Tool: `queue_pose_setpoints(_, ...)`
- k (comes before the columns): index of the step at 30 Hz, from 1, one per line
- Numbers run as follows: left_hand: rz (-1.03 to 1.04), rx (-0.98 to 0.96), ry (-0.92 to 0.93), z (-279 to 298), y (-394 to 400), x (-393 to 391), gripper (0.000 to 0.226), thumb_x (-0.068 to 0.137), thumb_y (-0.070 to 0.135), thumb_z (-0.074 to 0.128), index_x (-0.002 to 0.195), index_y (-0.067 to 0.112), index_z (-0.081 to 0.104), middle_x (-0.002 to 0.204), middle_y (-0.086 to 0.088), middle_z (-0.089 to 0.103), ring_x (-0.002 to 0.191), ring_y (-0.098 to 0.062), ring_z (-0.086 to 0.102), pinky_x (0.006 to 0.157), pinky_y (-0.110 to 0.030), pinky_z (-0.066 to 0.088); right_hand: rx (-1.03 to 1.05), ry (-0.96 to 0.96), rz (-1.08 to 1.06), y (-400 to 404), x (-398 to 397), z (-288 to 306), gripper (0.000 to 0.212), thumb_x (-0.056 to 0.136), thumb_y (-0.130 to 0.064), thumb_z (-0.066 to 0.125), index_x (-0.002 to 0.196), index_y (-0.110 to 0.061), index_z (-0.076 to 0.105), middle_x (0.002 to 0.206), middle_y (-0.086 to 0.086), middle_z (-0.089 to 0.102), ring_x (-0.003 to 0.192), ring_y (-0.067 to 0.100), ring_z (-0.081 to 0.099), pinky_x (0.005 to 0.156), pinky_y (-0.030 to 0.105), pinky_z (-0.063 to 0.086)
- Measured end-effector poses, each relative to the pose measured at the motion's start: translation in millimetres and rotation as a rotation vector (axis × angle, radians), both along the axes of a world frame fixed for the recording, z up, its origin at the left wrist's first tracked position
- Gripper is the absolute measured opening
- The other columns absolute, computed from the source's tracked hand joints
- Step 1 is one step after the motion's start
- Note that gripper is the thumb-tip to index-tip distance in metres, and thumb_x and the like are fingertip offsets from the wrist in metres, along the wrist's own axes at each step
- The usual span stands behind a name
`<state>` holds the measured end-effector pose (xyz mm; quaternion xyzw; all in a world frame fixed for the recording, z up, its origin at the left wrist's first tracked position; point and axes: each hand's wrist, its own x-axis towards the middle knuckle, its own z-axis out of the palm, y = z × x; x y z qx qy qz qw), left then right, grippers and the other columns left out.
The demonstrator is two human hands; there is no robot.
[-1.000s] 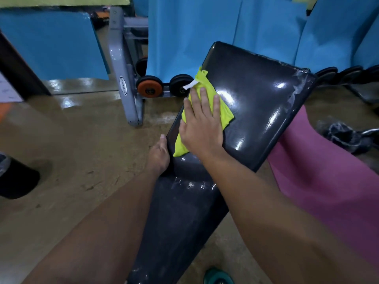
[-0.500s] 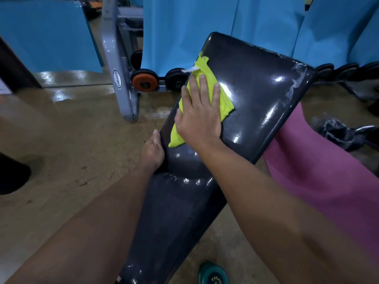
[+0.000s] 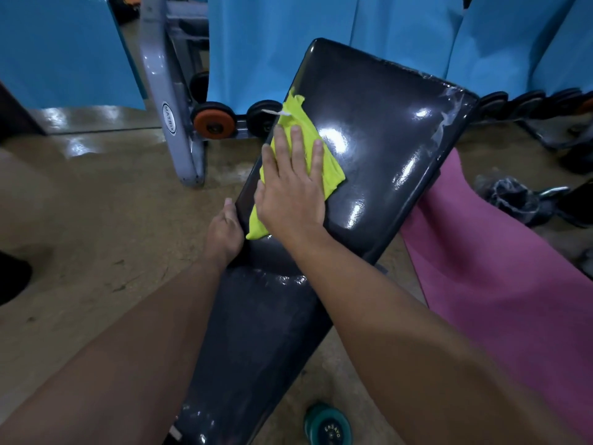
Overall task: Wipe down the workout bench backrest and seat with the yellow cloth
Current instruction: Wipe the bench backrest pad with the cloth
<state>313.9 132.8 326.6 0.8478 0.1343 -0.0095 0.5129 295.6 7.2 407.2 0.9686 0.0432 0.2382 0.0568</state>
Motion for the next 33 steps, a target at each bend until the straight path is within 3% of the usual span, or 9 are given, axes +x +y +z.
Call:
queue_pose_setpoints(3,-0.005,-0.009,0.007,1,0,-1,0.061,0.104,0.043,0.019,0.121,0.002,0.061,0.128,-0.021,0.057,0.123,-0.032,0.05,0.101,-0.031,0.034,-0.013,0.018,0.055,-6,-22,-15,0.061,0.104,-0.041,0.04,0.158,-0.014,0.037,0.17,0.012,0.017,0.158,0.034,0.007,0.126,0.06,0.001)
queue_pose_setpoints(7,0.03,-0.019,0.003,4,0,-4,0.06,0.104,0.043,0.023,0.118,-0.001,0.061,0.128,-0.022,0.057,0.123,-0.032,0.05,0.1,-0.03,0.033,0.072,-0.179,-0.001,-47,-45,-22,0.06,0.097,-0.041,0.052,0.151,-0.014,0.049,0.163,0.012,0.036,0.155,0.034,0.023,0.125,0.061,0.011)
queue_pose_setpoints(12,0.049,-0.01,-0.014,5,-4,-6,0.057,0.104,0.041,0.023,0.12,0.001,0.061,0.13,-0.019,0.057,0.124,-0.031,0.048,0.097,-0.025,0.032,0.088,-0.14,-0.138,-41,-41,-14,0.066,0.098,-0.045,0.044,0.157,-0.015,0.038,0.17,0.012,0.019,0.158,0.035,0.011,0.125,0.063,0.004)
queue_pose_setpoints(16,0.039,-0.014,-0.017,7,-5,-7,0.059,0.105,0.04,0.022,0.12,-0.001,0.06,0.129,-0.021,0.056,0.123,-0.032,0.049,0.098,-0.027,0.032,0.095,-0.191,-0.096,-50,-48,-20,0.069,0.095,-0.045,0.052,0.155,-0.013,0.043,0.165,0.016,0.03,0.156,0.036,0.019,0.125,0.062,0.008)
queue_pose_setpoints(20,0.035,-0.007,-0.029,7,-5,-9,0.059,0.105,0.039,0.02,0.116,-0.002,0.061,0.125,-0.021,0.058,0.12,-0.031,0.05,0.09,-0.024,0.031,0.227,-0.199,-0.291,-39,-37,-1,0.078,0.093,-0.046,0.047,0.161,-0.012,0.029,0.17,0.02,0.01,0.158,0.037,0.006,0.125,0.06,-0.001)
queue_pose_setpoints(23,0.043,0.019,-0.017,10,-7,-11,0.061,0.105,0.04,0.02,0.119,-0.004,0.059,0.128,-0.024,0.056,0.122,-0.033,0.049,0.095,-0.027,0.032,0.119,-0.104,-0.138,-29,-41,-10,0.081,0.094,-0.047,0.043,0.162,-0.008,0.021,0.17,0.02,0.006,0.158,0.036,0.003,0.126,0.06,0.0)
queue_pose_setpoints(25,0.059,0.033,0.016,13,-8,-12,0.062,0.105,0.04,0.02,0.123,-0.007,0.056,0.131,-0.027,0.052,0.126,-0.035,0.046,0.099,-0.029,0.03,0.046,-0.086,-0.021,-37,-51,-22,0.082,0.094,-0.047,0.047,0.161,-0.004,0.024,0.17,0.018,0.015,0.158,0.034,0.009,0.127,0.059,0.003)
queue_pose_setpoints(28,0.057,0.086,0.018,16,-7,-14,0.062,0.105,0.038,0.019,0.124,-0.008,0.056,0.132,-0.03,0.051,0.127,-0.036,0.044,0.099,-0.027,0.025,0.062,-0.157,-0.059,-58,-55,-21,0.082,0.09,-0.048,0.051,0.156,-0.002,0.035,0.166,0.018,0.027,0.157,0.033,0.018,0.126,0.059,0.008)
queue_pose_setpoints(33,0.068,0.109,0.037,18,-11,-17,0.061,0.106,0.038,0.019,0.126,-0.008,0.054,0.134,-0.027,0.05,0.128,-0.035,0.044,0.095,-0.025,0.021,0.163,-0.177,-0.221,-47,-44,-2,0.083,0.09,-0.05,0.047,0.158,-0.005,0.032,0.168,0.024,0.013,0.157,0.037,0.011,0.126,0.06,0.007)
